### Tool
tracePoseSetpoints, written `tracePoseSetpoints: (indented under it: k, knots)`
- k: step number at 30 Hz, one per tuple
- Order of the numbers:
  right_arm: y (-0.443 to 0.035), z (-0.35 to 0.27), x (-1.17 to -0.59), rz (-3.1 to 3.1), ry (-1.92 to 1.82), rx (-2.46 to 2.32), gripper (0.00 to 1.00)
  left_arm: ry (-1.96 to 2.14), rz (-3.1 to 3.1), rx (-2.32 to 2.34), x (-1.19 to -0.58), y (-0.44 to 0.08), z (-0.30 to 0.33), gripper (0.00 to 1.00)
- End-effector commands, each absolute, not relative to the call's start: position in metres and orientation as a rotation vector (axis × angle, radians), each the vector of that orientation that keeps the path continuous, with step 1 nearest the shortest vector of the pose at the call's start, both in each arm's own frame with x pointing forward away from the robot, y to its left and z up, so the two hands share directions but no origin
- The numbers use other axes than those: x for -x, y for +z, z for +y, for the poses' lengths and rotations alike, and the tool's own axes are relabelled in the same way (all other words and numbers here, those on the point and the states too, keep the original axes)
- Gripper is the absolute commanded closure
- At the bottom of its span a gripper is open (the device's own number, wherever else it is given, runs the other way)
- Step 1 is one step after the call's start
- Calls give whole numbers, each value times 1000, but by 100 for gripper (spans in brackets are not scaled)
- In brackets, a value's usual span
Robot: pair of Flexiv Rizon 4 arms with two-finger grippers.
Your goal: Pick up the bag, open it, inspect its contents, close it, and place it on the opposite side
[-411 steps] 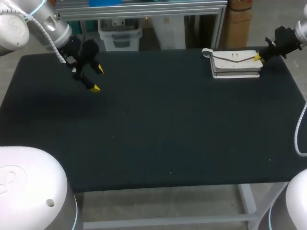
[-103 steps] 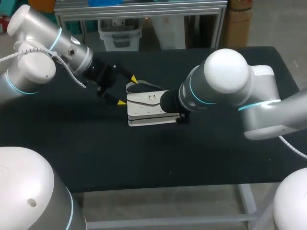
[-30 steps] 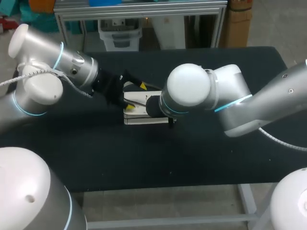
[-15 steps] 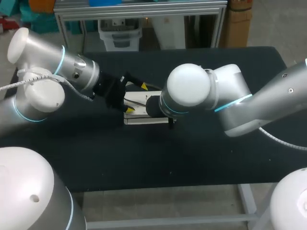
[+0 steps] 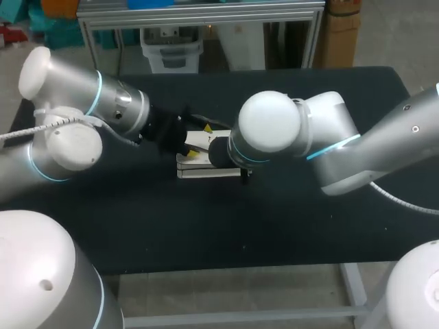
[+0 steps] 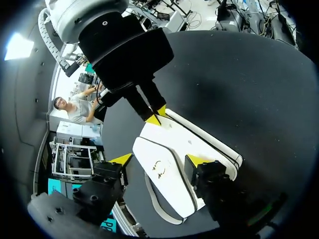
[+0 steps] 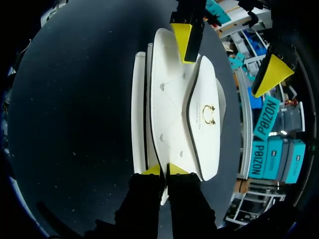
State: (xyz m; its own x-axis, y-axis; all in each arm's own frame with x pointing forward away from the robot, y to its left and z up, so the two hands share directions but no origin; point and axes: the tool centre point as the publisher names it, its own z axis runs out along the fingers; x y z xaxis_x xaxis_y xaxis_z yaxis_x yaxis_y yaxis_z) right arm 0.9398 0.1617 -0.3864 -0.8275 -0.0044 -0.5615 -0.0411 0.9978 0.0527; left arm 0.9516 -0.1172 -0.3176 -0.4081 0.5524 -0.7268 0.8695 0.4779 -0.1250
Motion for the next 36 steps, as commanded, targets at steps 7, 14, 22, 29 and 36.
tracePoseSetpoints:
  k: [7, 14, 22, 29, 36]
  knots:
    - [-391, 163, -939, 2543, 83, 31, 100, -649, 2094, -1191, -950, -338, -124, 58]
    - [-391, 163, -939, 2543, 83, 31, 100, -659, 2122, -1172, -960, -352, -123, 59]
    - [-391, 163, -939, 2543, 83, 31, 100, -605, 2105, -1084, -970, -364, -123, 54]
    - [-391, 163, -939, 2543, 83, 31, 100, -533, 2023, -1040, -976, -367, -121, 58]
    - [-391, 163, -939, 2543, 83, 31, 100, -520, 2041, -960, -985, -365, -117, 100]
